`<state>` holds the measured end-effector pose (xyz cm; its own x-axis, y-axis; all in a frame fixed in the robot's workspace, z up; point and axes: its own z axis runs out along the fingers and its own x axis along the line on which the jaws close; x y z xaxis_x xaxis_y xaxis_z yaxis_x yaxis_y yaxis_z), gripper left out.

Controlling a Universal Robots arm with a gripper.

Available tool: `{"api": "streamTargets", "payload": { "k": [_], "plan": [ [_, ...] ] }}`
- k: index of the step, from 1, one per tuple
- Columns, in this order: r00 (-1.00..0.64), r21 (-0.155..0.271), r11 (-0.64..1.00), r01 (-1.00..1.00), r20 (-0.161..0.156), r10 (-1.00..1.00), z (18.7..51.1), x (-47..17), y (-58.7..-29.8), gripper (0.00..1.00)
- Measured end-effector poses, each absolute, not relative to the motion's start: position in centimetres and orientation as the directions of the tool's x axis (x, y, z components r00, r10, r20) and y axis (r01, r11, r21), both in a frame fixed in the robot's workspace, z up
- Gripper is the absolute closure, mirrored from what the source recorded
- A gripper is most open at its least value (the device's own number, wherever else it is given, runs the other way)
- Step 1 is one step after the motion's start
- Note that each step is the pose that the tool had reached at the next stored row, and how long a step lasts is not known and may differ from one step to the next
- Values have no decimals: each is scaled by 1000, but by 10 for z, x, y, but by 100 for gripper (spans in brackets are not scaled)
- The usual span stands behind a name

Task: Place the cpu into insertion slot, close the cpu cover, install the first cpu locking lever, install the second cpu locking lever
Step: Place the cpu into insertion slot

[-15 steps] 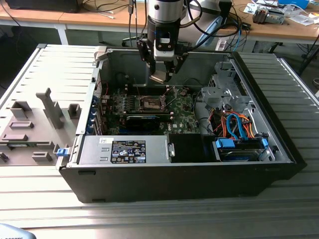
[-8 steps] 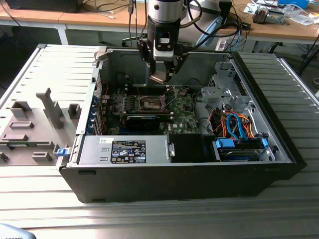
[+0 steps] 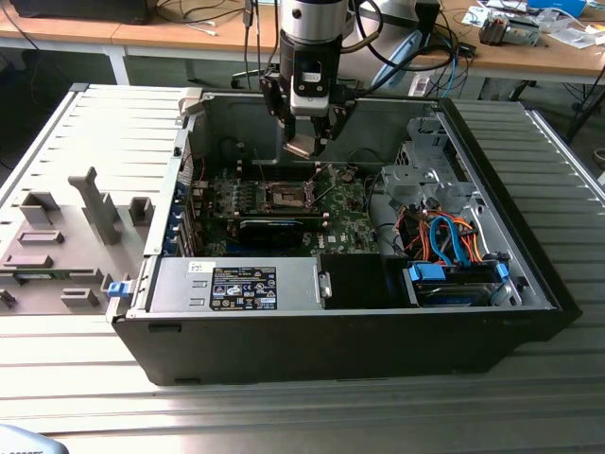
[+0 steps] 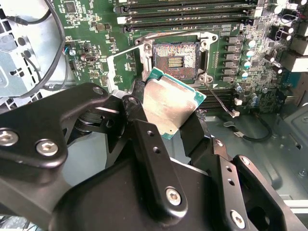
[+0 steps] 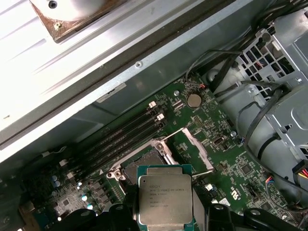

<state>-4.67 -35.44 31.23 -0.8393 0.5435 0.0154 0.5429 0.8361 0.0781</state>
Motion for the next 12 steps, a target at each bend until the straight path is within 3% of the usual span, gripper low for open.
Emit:
{"api": "streamTargets", "payload": {
  "k": [12],
  "plan": [
    [-833,78,829,553,15,554,312,-47,-354,45]
  ]
}}
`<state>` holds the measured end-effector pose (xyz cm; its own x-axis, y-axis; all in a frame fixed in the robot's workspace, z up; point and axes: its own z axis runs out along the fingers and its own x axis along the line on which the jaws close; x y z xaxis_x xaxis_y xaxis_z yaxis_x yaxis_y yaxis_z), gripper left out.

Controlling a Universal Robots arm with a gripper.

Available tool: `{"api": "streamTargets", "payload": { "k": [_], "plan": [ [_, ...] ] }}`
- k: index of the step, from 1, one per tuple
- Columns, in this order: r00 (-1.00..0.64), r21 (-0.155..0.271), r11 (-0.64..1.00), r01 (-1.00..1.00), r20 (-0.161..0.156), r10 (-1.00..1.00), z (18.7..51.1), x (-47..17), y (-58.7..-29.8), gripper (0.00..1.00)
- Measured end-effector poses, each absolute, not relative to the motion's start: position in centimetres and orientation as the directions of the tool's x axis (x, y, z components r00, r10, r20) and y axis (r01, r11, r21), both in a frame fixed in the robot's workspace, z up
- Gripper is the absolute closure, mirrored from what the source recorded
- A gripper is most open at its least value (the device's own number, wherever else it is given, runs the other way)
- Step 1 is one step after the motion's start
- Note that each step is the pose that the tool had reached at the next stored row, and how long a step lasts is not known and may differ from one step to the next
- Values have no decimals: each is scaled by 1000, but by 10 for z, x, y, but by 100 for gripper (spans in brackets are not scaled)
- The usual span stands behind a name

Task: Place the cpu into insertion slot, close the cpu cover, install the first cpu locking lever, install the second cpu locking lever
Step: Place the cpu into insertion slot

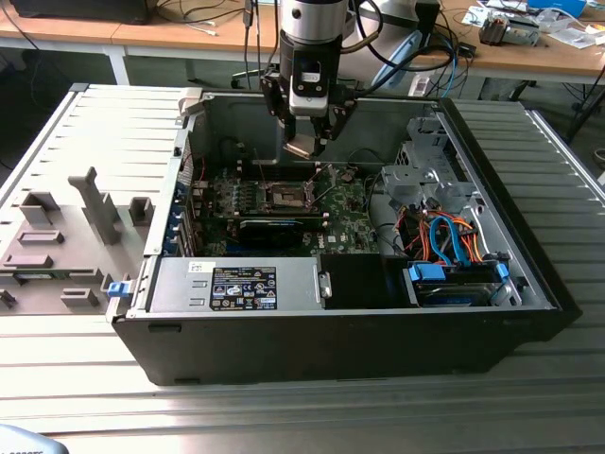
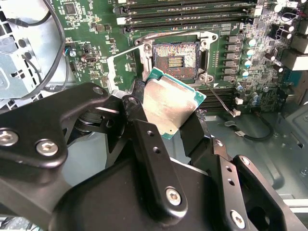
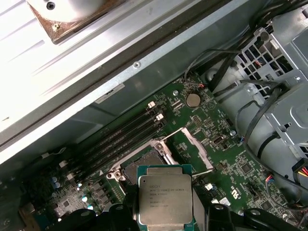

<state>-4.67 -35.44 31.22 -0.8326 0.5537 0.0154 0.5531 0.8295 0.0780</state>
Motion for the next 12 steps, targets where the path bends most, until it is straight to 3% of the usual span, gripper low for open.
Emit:
{"api": "streamTargets", "payload": {
  "k": [12],
  "plan": [
    [-826,78,823,562,15,563,312,-47,-354,45]
  ]
}}
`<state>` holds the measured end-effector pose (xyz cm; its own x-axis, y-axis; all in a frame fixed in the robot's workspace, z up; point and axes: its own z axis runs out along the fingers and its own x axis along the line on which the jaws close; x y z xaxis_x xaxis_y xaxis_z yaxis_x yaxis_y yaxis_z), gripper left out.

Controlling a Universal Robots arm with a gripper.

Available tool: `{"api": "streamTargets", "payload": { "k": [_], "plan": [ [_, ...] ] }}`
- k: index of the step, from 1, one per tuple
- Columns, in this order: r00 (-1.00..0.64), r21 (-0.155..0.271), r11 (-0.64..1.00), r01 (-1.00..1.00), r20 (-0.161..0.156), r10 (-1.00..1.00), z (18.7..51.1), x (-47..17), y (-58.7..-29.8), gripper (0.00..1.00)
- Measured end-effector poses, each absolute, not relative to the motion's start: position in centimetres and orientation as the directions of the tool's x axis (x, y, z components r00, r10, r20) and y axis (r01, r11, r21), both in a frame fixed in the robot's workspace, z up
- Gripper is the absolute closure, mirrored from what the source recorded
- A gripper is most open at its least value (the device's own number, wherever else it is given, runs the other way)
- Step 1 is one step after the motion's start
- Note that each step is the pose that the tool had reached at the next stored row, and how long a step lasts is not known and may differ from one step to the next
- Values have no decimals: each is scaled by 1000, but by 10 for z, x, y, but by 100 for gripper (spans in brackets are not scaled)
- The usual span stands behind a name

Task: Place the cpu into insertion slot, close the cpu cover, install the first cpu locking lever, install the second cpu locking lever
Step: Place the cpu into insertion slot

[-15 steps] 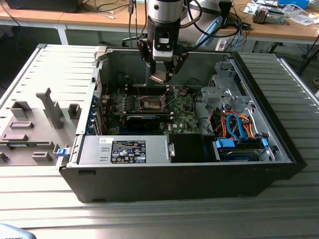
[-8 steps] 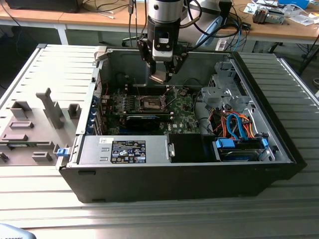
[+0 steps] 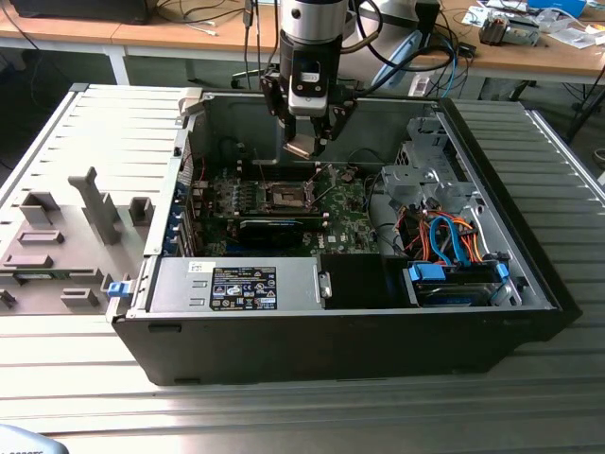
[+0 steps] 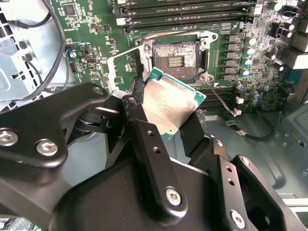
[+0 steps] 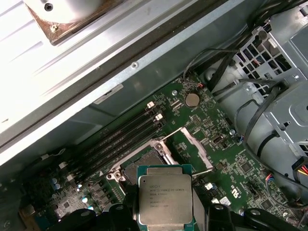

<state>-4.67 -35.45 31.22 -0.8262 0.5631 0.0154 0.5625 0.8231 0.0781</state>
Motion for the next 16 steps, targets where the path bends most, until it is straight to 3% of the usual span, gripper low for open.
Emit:
{"api": "streamTargets", "payload": {
  "k": [16],
  "plan": [
    [-815,78,812,578,15,579,312,-47,-354,45]
  ]
}}
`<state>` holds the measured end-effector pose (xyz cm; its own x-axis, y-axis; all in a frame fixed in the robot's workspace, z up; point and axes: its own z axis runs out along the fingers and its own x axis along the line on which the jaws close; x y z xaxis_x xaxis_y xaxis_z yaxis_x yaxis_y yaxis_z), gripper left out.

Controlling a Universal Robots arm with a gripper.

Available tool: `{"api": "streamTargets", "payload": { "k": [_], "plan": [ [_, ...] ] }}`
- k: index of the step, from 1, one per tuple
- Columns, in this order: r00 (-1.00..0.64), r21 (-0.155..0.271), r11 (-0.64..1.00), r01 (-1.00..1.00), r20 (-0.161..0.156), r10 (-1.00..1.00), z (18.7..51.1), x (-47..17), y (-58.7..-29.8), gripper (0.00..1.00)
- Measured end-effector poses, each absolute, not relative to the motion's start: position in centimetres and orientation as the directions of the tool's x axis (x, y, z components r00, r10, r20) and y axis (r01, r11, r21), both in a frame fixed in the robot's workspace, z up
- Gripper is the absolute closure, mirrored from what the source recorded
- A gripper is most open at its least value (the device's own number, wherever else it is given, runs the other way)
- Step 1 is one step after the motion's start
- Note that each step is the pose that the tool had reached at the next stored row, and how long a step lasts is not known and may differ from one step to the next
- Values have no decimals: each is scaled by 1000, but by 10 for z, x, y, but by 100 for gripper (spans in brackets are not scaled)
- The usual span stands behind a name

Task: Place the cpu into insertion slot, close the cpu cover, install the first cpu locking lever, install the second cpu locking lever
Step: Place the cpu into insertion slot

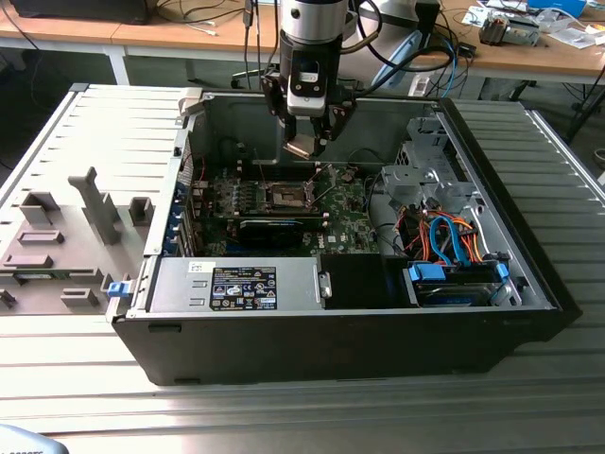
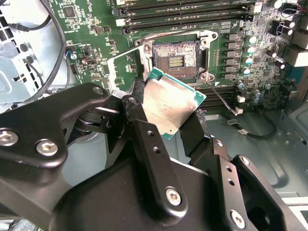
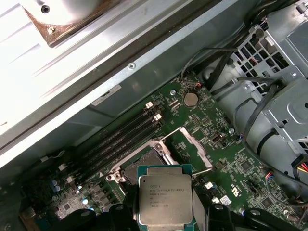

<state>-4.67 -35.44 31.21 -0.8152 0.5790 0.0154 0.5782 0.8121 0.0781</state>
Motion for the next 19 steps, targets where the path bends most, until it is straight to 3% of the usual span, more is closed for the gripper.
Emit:
{"api": "streamTargets", "payload": {
  "k": [19],
  "plan": [
    [-804,78,801,594,15,595,312,-47,-354,45]
  ]
}}
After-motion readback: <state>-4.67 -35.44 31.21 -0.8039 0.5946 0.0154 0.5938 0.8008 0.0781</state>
